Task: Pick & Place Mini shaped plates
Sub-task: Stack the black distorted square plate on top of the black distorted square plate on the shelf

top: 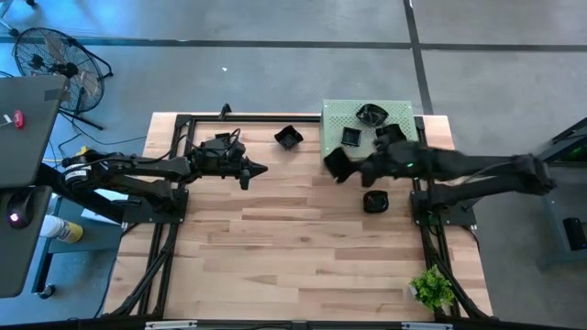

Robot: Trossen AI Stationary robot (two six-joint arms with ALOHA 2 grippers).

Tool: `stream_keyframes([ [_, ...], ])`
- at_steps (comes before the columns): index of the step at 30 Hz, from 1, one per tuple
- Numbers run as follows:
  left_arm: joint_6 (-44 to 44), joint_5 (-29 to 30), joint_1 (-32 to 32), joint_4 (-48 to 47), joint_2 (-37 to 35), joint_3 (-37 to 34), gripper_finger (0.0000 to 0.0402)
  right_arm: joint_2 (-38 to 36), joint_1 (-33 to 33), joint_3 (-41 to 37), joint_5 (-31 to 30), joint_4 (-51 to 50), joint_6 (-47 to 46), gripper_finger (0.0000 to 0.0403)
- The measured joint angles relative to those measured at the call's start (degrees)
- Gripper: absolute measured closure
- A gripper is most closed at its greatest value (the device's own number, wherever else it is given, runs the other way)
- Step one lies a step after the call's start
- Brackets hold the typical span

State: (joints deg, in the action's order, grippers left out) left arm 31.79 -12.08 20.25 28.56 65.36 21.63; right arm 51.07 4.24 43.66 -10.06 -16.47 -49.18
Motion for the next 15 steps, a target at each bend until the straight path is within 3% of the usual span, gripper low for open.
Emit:
stream_keyframes([
  [10,0.0,0.64,0.0,0.0,0.0,0.02,0.0401,-7.02,5.13,18.4,-9.9,-34.27,-4.34,0.0395],
  [15,-0.47,2.21,0.0,0.02,0.0,0.02,0.0401,-9.25,10.36,21.86,-11.86,-43.89,-8.91,0.04],
])
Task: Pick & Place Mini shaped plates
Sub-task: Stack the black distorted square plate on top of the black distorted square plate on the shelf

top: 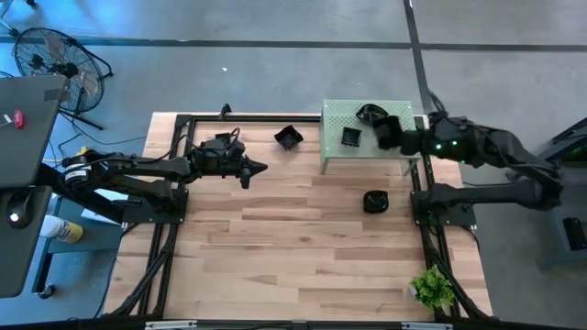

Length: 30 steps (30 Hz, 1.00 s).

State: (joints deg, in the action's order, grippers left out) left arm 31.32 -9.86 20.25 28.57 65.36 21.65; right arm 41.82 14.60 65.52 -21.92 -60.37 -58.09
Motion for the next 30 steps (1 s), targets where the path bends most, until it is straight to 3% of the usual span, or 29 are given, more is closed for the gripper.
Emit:
stream_keyframes([
  [8,-0.25,0.24,0.0,0.01,0.0,0.0,0.0401,-2.07,10.94,-2.43,1.35,-10.63,-0.9,0.0398],
  [11,-1.34,0.24,0.0,0.02,0.01,0.0,0.0401,-1.71,16.32,-4.27,3.95,-8.98,4.16,0.04],
  [21,-1.58,0.19,0.0,0.01,0.02,0.0,0.0401,4.69,36.35,-7.86,21.76,-1.48,22.47,0.0401],
  [30,-1.56,0.15,0.0,0.03,0.02,0.0,0.0401,9.24,42.67,-9.18,26.8,-0.81,27.11,0.0381],
])
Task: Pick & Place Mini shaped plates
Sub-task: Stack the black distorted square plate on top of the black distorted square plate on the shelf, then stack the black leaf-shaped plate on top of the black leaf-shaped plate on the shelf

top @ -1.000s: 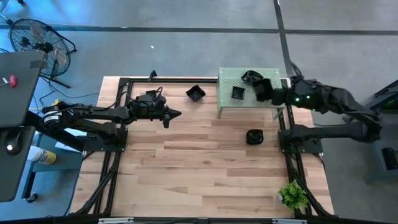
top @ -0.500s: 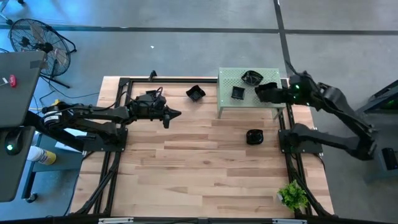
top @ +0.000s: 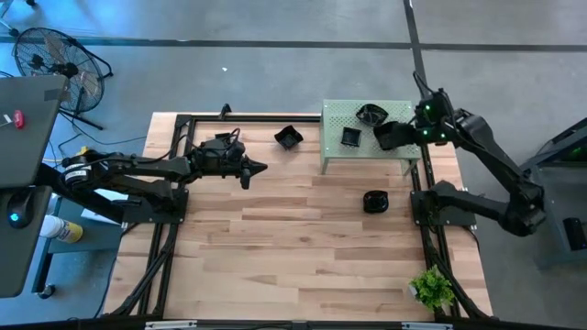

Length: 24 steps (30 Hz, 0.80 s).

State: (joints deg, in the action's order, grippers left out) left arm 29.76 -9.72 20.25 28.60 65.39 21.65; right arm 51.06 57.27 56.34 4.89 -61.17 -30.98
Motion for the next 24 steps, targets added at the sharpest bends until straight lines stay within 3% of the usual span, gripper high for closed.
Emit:
stream_keyframes([
  [9,2.14,-0.16,0.02,-0.43,0.0,0.04,0.0401,-0.38,0.04,2.93,0.04,-0.88,1.52,0.0306],
  [13,2.59,0.06,0.02,-0.44,0.0,0.07,0.0401,-1.3,-0.76,5.64,0.85,-3.77,3.56,0.0293],
  [16,2.96,1.04,0.02,-0.46,0.0,0.07,0.0401,-2.43,-3.64,6.56,2.09,-5.66,4.49,0.031],
  [21,2.42,3.51,0.04,-0.44,0.0,0.07,0.0401,-5.38,-13.77,6.58,2.01,-7.06,-0.5,0.0384],
  [24,1.51,3.89,0.04,-0.45,0.0,0.07,0.0401,-7.23,-22.38,6.58,-2.22,-7.0,-7.02,0.0393],
])
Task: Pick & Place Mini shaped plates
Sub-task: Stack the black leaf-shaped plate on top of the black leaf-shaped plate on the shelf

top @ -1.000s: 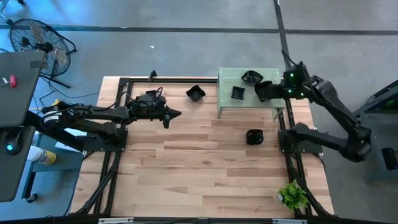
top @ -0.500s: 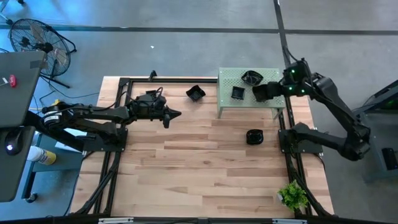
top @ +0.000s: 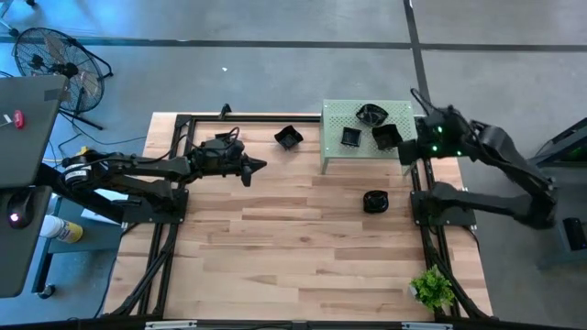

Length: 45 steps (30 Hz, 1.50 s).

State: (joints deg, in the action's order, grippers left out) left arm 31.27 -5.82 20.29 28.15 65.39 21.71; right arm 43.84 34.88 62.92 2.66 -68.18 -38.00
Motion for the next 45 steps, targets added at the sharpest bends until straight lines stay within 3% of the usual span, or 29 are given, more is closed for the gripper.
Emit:
stream_keyframes([
  [6,-1.37,-0.01,0.0,0.01,0.0,0.0,0.0401,0.18,-19.17,-1.02,-11.76,1.03,-13.4,0.04],
  [13,-1.46,0.42,0.0,-0.01,0.0,0.0,0.0401,0.74,-38.59,-10.83,-19.38,11.93,-28.33,0.04],
  [22,-1.44,-1.34,0.0,-0.05,0.0,0.0,0.0401,0.87,-56.18,-21.6,-27.28,24.75,-45.31,0.0401],
  [27,-1.42,-2.4,0.0,-0.08,0.0,0.0,0.0402,2.75,-61.99,-23.89,-28.64,26.48,-53.32,0.0402],
  [32,-1.01,-2.69,0.0,-0.46,0.0,0.0,0.0402,5.52,-64.97,-22.9,-25.09,24.28,-60.4,0.0402],
  [40,-0.87,-2.75,-0.04,-1.61,0.0,0.0,0.0402,9.63,-65.45,-22.58,-19.63,17.56,-71.32,0.04],
  [45,-0.83,-2.75,-0.04,-1.6,0.0,0.0,0.0402,12.07,-64.44,-22.58,-15.16,10.71,-75.99,0.0377],
])
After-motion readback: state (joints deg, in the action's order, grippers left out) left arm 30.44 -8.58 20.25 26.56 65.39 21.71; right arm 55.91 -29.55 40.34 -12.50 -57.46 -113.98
